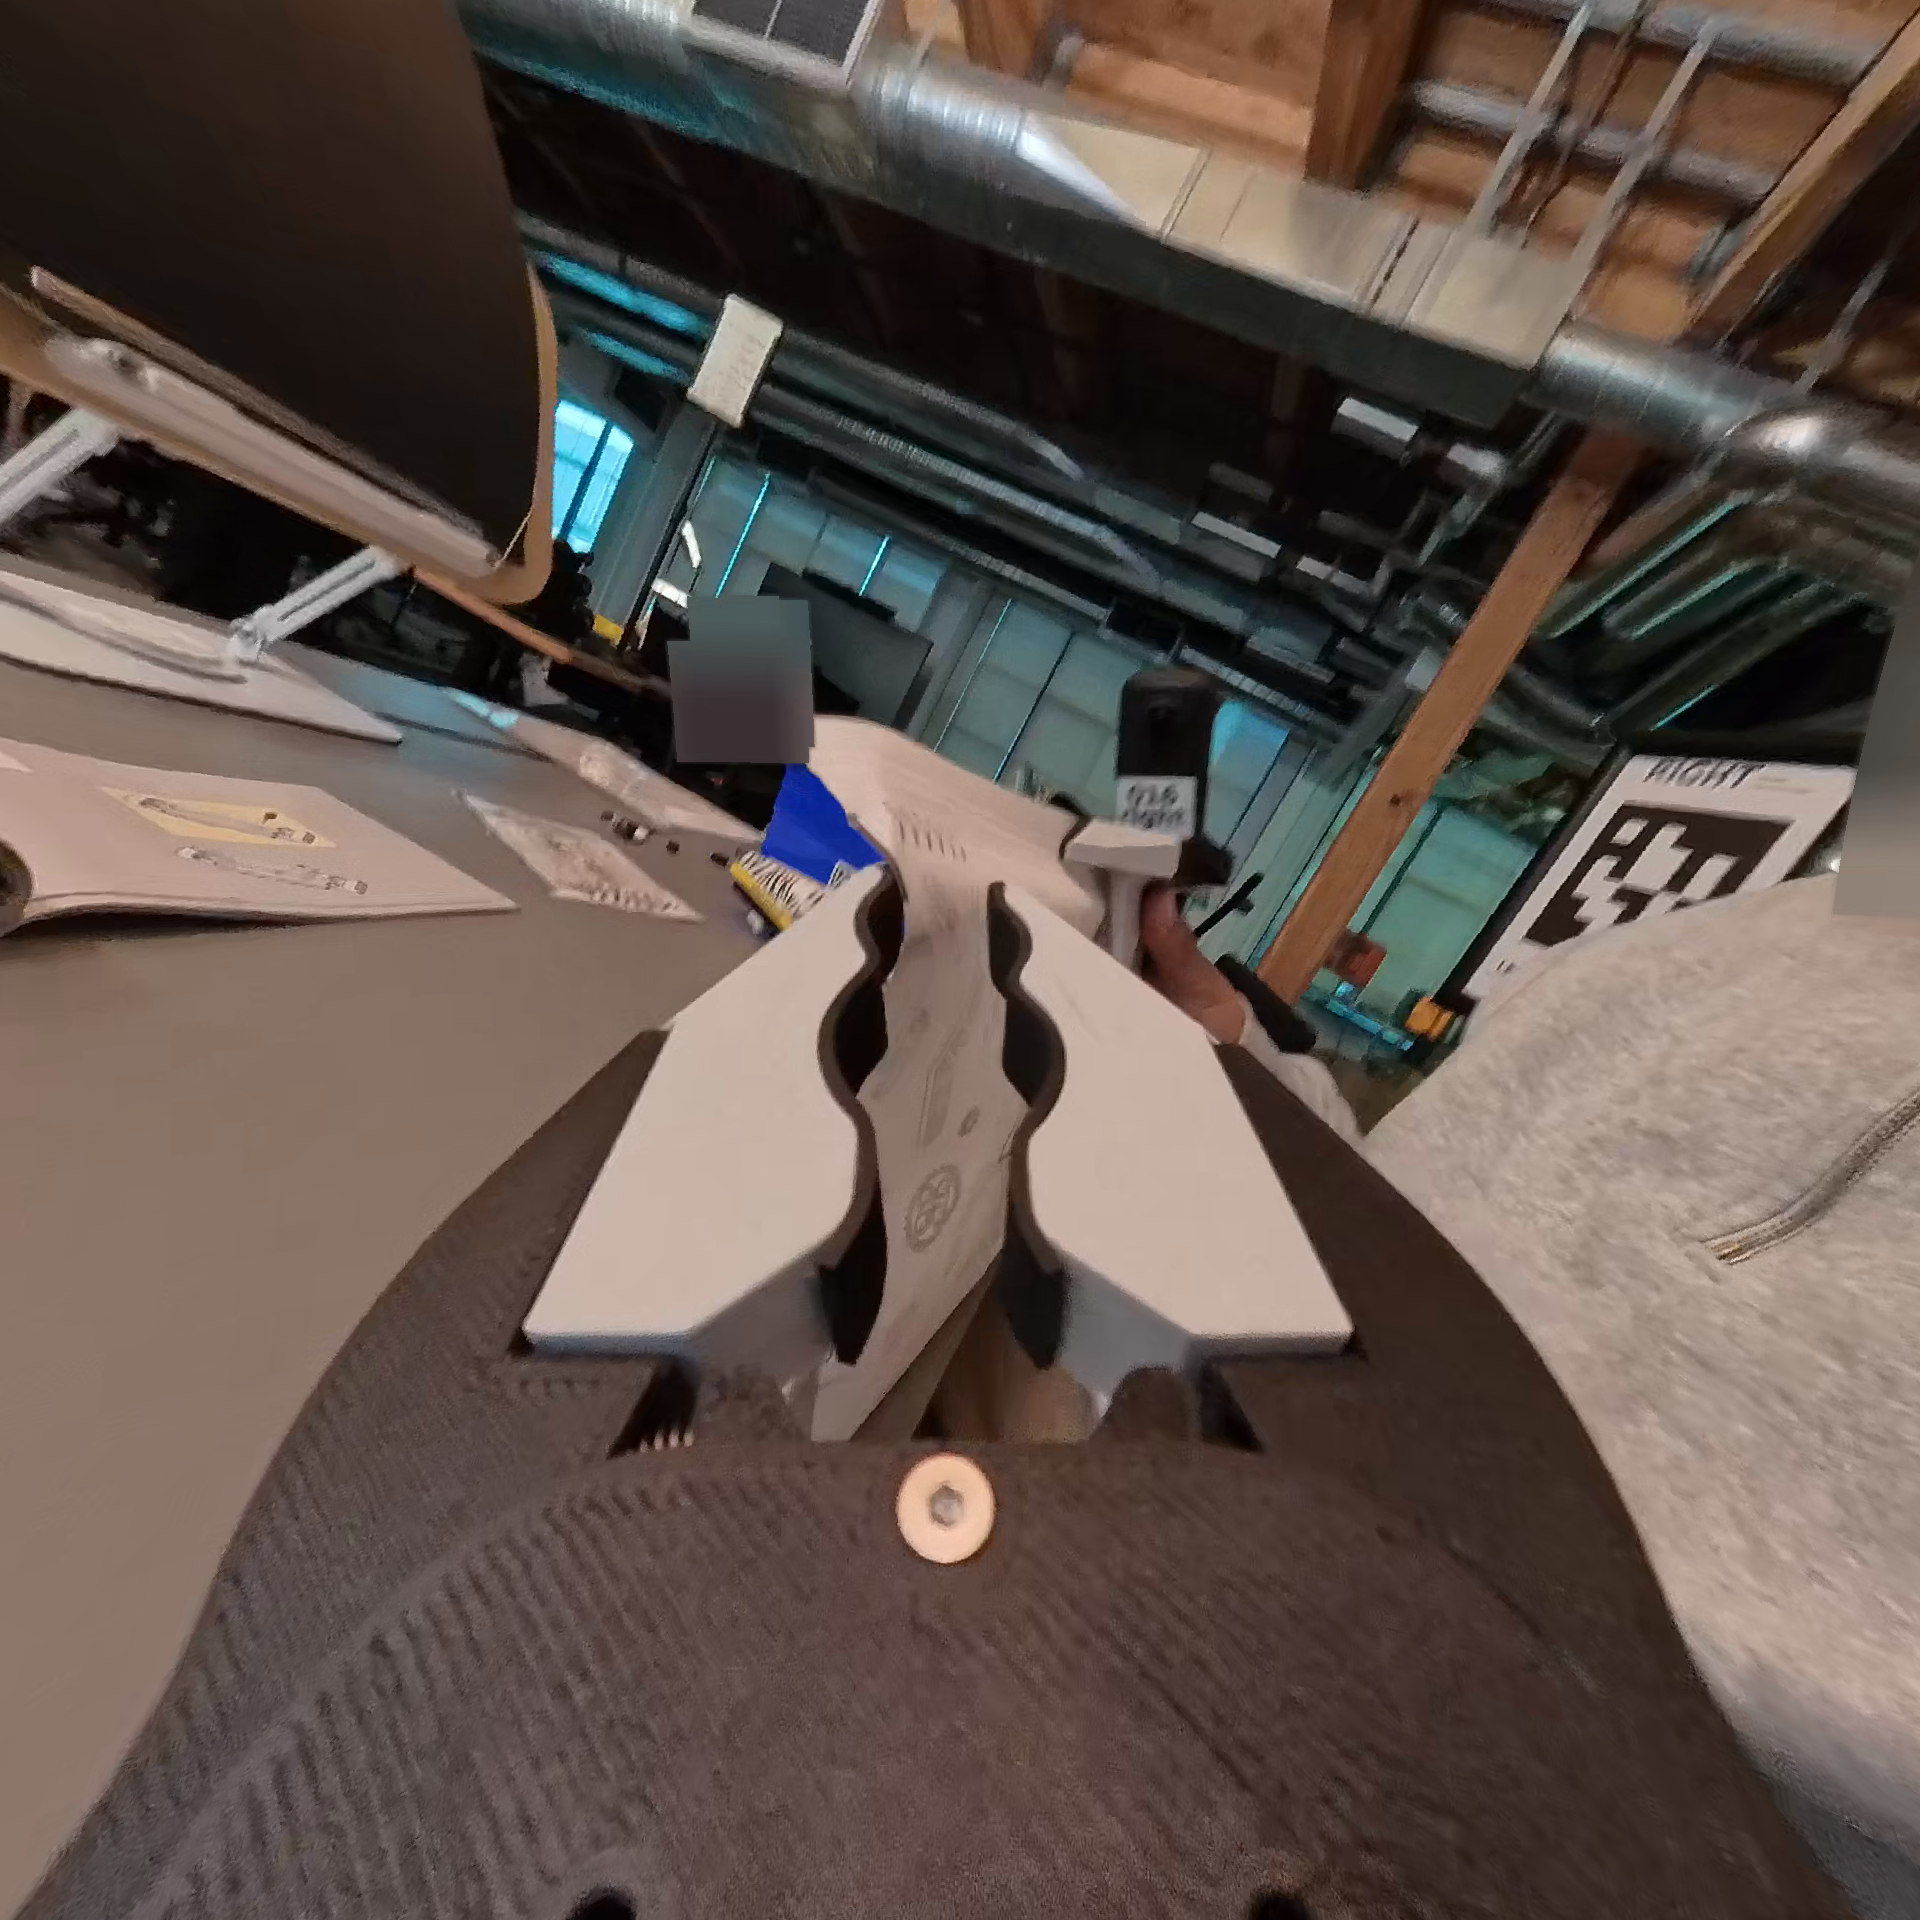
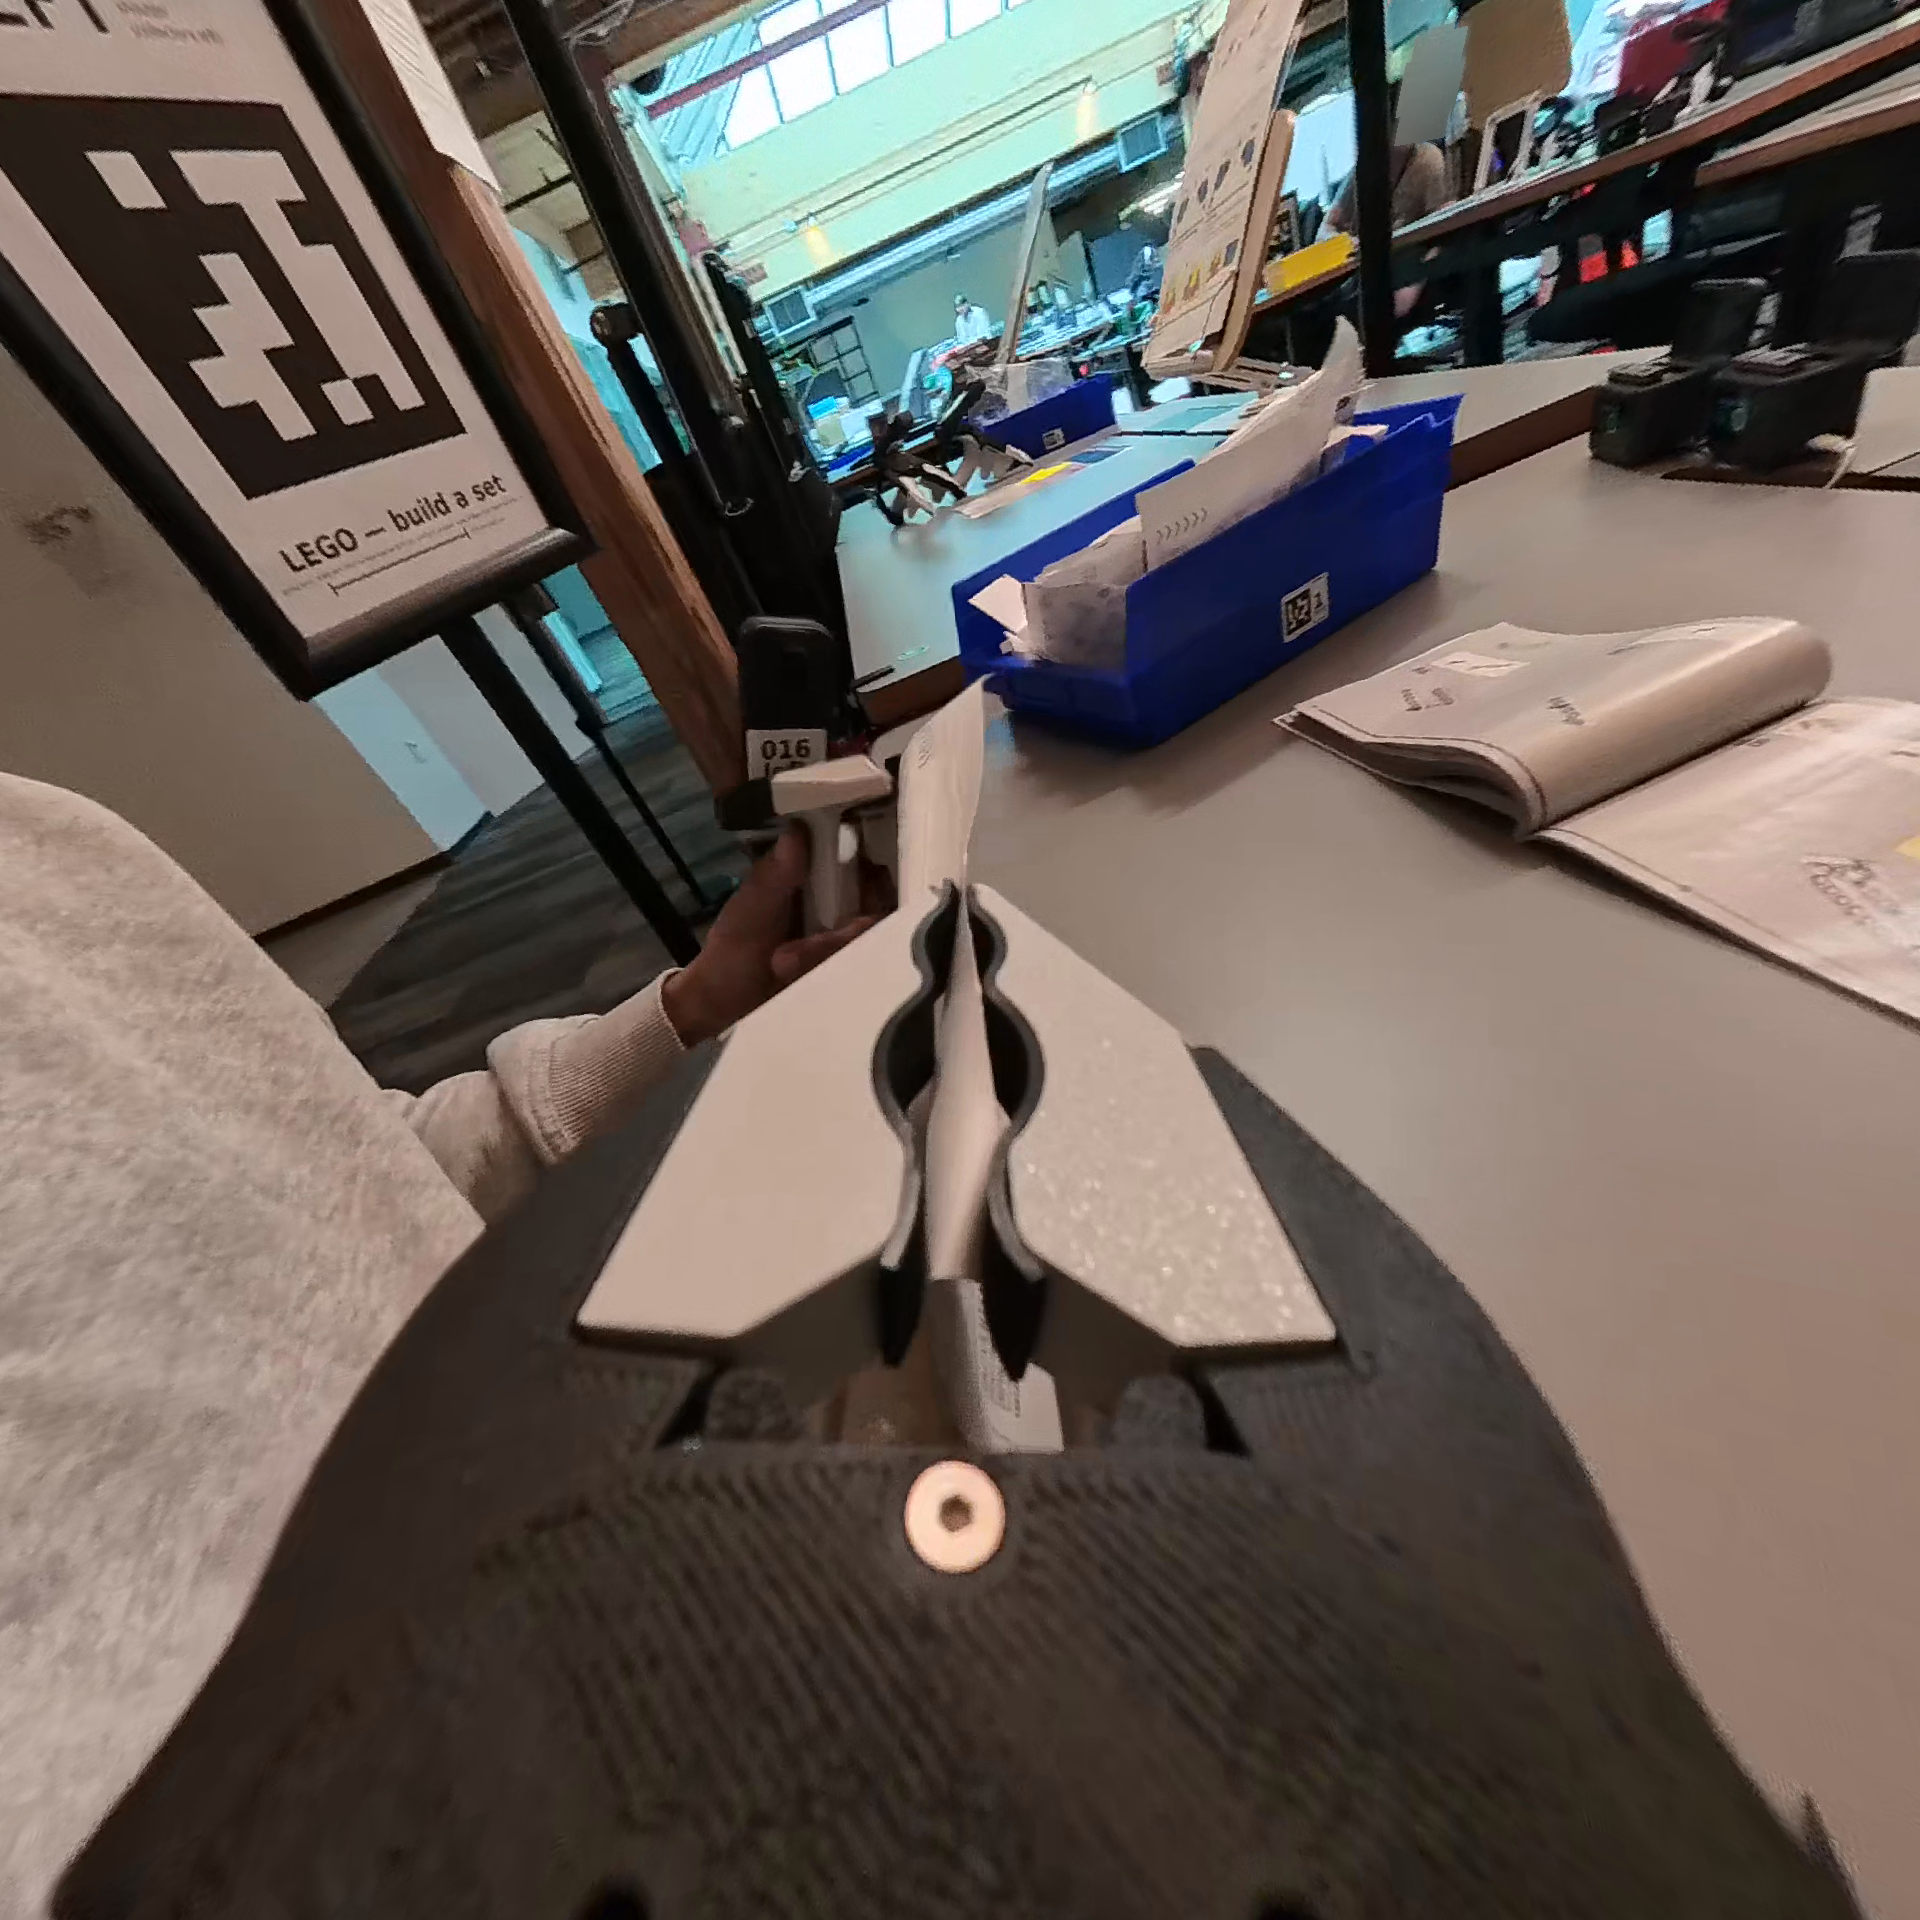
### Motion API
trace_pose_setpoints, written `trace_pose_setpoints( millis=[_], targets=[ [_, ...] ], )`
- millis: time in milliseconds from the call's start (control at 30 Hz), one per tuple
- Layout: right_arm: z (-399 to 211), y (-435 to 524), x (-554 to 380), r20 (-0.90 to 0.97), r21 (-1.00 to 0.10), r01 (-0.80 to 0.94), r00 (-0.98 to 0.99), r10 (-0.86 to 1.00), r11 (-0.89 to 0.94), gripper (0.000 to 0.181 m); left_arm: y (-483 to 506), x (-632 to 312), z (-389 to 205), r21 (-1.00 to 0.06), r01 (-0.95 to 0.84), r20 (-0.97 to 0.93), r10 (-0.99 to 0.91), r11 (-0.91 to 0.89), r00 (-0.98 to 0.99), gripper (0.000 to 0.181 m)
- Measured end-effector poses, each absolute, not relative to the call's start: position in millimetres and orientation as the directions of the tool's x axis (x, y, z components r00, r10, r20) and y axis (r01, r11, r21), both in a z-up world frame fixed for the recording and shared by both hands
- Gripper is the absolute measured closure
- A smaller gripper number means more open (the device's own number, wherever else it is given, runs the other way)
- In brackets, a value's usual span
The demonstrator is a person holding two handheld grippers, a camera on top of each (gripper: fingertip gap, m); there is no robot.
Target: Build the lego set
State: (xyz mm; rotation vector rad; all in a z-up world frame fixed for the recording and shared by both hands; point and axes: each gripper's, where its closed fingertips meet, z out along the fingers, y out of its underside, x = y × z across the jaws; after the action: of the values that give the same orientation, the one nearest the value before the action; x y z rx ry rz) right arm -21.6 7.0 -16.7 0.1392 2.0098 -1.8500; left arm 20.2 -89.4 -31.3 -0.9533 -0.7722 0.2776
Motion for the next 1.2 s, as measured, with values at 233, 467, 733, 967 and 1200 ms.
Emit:
trace_pose_setpoints(
  millis=[233, 467, 733, 967, 1200],
  targets=[
    [-22.0, -1.6, -19.4, -0.338, -0.937, 0.310, -0.923, -0.185, 0.162, 0.181, -101.1, 31.0, -23.2, -0.843, 0.030, 0.402, 0.591, 0.537, 0.700, 0.181],
    [1.1, 0.6, -52.9, -0.124, -0.982, 0.130, -0.991, 0.050, 0.140, 0.136, -106.2, 30.6, -23.2, -0.853, 0.023, 0.401, 0.626, 0.522, 0.669, 0.181],
    [52.7, -41.8, 6.9, 0.181, -0.947, -0.203, -0.978, -0.107, 0.248, 0.119, -85.7, 33.6, -4.0, -0.931, -0.051, 0.258, 0.749, 0.362, 0.610, 0.181],
    [32.5, -71.2, 41.9, 0.339, -0.770, -0.479, -0.867, -0.366, 0.422, 0.123, -54.7, 43.9, 13.8, -0.977, -0.090, 0.102, 0.793, 0.193, 0.600, 0.181],
    [17.7, -67.8, 55.6, 0.178, -0.678, -0.508, -0.814, -0.552, 0.531, 0.146, -43.4, 50.5, 15.6, -0.977, -0.070, 0.105, 0.742, 0.201, 0.662, 0.181]
  ],
)
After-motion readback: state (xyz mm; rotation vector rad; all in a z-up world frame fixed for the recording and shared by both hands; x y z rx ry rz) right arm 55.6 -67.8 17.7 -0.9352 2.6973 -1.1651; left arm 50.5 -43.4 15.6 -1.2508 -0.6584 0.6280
